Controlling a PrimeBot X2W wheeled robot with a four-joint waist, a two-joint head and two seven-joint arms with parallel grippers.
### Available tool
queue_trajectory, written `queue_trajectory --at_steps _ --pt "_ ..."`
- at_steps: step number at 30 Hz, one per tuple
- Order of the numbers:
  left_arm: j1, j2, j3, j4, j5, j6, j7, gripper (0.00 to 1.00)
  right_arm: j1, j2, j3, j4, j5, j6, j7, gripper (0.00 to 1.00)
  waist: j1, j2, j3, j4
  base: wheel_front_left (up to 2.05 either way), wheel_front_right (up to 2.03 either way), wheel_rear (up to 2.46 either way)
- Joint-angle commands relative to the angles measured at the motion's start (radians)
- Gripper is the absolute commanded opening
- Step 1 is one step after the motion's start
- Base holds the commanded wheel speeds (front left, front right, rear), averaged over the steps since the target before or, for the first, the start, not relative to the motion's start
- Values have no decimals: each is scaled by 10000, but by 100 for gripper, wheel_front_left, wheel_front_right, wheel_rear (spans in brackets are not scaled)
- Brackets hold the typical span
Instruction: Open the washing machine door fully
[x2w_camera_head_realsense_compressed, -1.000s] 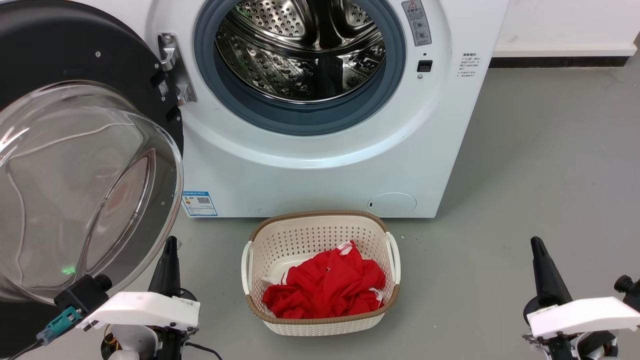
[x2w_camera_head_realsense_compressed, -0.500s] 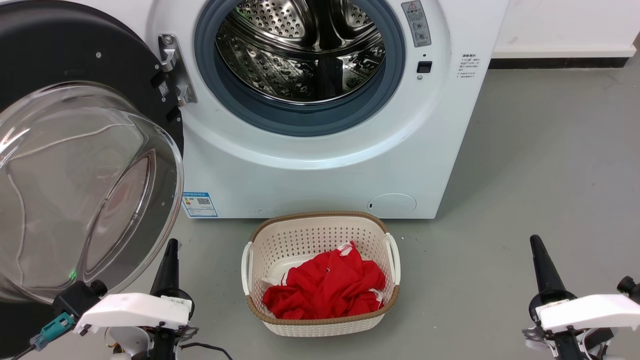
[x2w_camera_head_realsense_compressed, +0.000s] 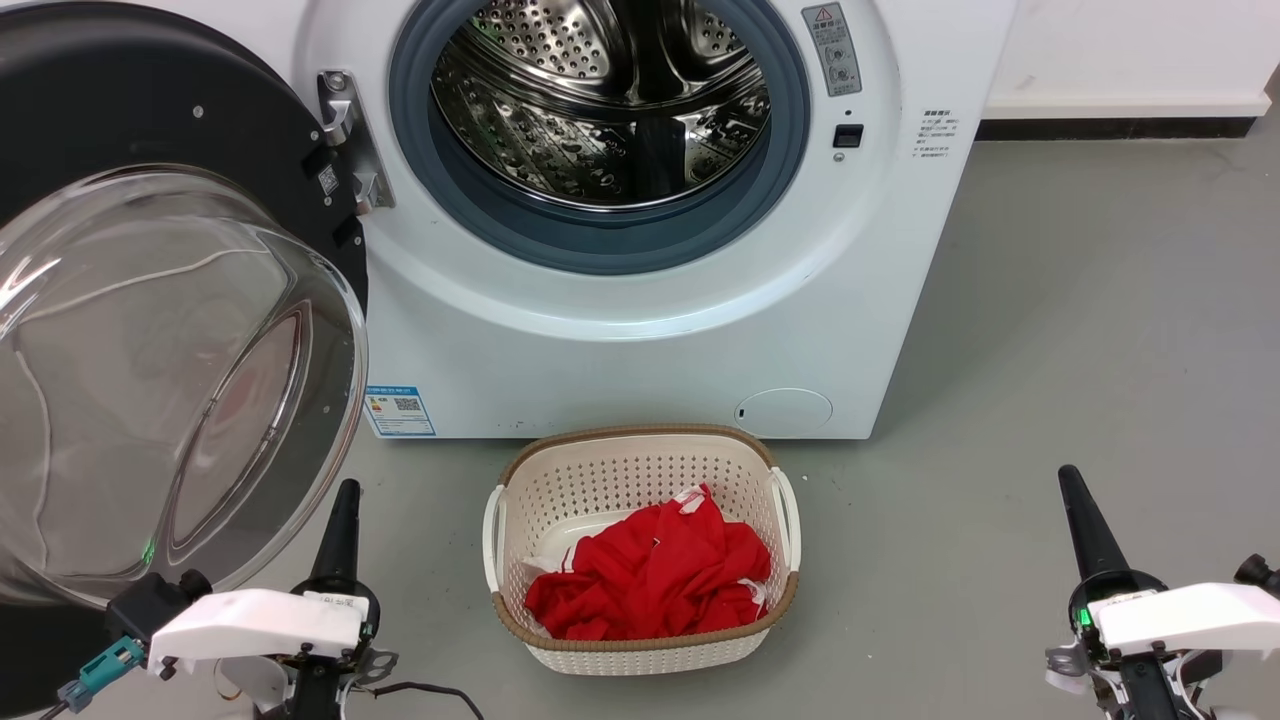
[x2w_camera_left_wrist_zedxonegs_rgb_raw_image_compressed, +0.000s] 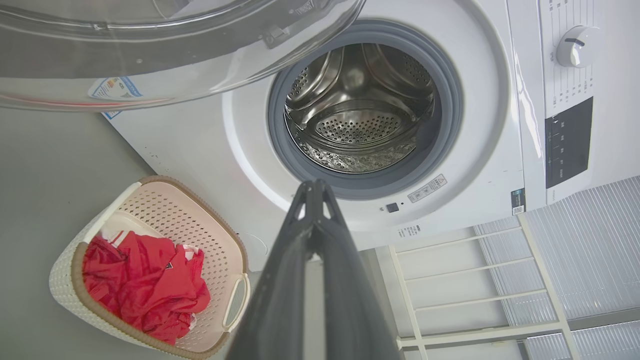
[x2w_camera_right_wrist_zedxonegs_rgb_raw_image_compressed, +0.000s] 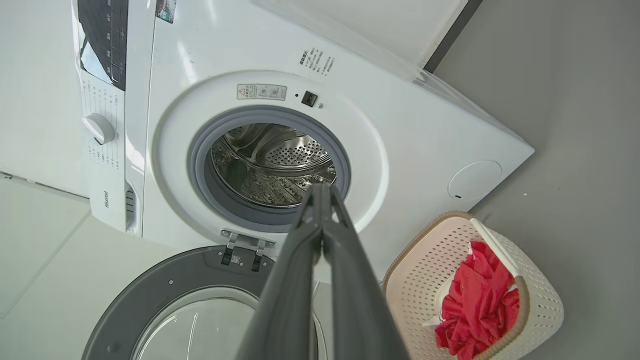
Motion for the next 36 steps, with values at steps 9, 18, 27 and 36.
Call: queue_trajectory --at_steps 9,18,27,36 --pt "-176 -29 129 -1 -987 -132 254 0 -302 -30 -76 72 1028 -1 218 0 0 0 -18 -1 0 0 0" --pt "-170 -66 206 41 -1779 -224 452 0 -344 -27 -112 166 1855 -2 396 0 0 0 -37 -3 0 0 0" --pt "-158 -105 269 78 -2528 -300 635 0 -408 -23 -146 256 2623 -2 554 0 0 0 -55 -5 0 0 0" --pt "-159 -140 343 114 -3229 -376 815 0 -476 -20 -178 355 3346 -2 705 0 0 0 -73 -7 0 0 0"
